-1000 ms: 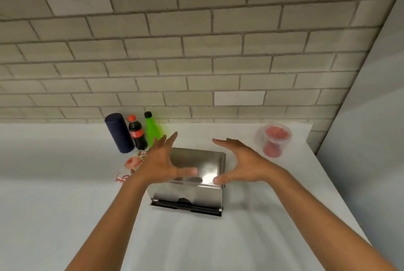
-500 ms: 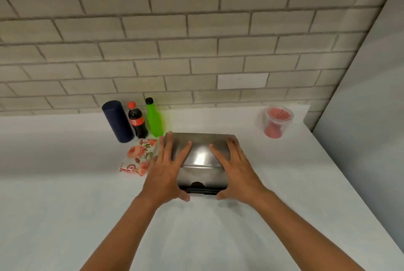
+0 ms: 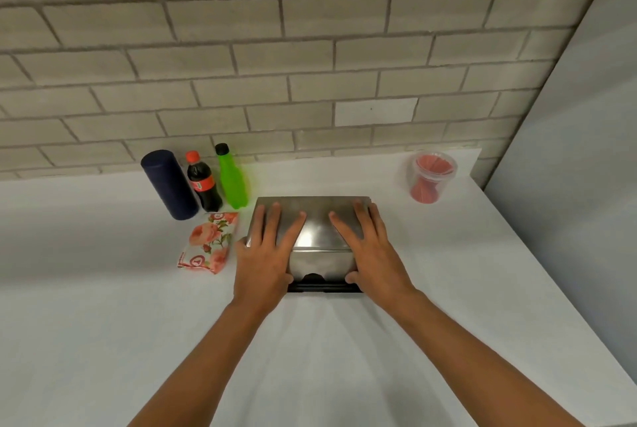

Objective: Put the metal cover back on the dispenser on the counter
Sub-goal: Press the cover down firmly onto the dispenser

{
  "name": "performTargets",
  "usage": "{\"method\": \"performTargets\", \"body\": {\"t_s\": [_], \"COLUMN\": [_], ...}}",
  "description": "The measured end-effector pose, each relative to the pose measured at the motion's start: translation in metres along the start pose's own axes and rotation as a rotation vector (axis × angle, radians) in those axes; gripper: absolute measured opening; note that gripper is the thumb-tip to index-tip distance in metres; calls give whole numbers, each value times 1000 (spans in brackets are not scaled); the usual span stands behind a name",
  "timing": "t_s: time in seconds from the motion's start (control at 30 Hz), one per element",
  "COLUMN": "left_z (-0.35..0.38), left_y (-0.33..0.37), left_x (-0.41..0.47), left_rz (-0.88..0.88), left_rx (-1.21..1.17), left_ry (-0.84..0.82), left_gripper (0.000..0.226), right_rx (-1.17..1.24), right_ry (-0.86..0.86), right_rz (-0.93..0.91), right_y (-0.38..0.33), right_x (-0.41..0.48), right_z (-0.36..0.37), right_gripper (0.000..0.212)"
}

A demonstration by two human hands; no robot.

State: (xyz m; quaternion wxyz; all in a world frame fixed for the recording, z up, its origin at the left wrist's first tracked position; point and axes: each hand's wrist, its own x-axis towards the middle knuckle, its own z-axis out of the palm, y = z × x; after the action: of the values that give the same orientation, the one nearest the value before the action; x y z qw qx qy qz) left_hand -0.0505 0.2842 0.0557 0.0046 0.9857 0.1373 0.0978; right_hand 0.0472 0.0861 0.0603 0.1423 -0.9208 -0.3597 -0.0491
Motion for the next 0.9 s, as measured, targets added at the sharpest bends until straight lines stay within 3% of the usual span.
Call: {"method": "performTargets", "body": {"t_s": [0.53, 0.9], "left_z": [9, 20], "left_y": [38, 57], "left_x": [56, 92], "left_rz": [-29, -38], "left_rx": [102, 171], "left_ry": [-29, -48], "left_gripper": [132, 133], "right_rx": [-37, 11], "right_ry": [-33, -76], "right_rz": [18, 38], "right_y": [60, 92], "right_x": [45, 75], "right_z": [-5, -7], "right_gripper": [138, 137]}}
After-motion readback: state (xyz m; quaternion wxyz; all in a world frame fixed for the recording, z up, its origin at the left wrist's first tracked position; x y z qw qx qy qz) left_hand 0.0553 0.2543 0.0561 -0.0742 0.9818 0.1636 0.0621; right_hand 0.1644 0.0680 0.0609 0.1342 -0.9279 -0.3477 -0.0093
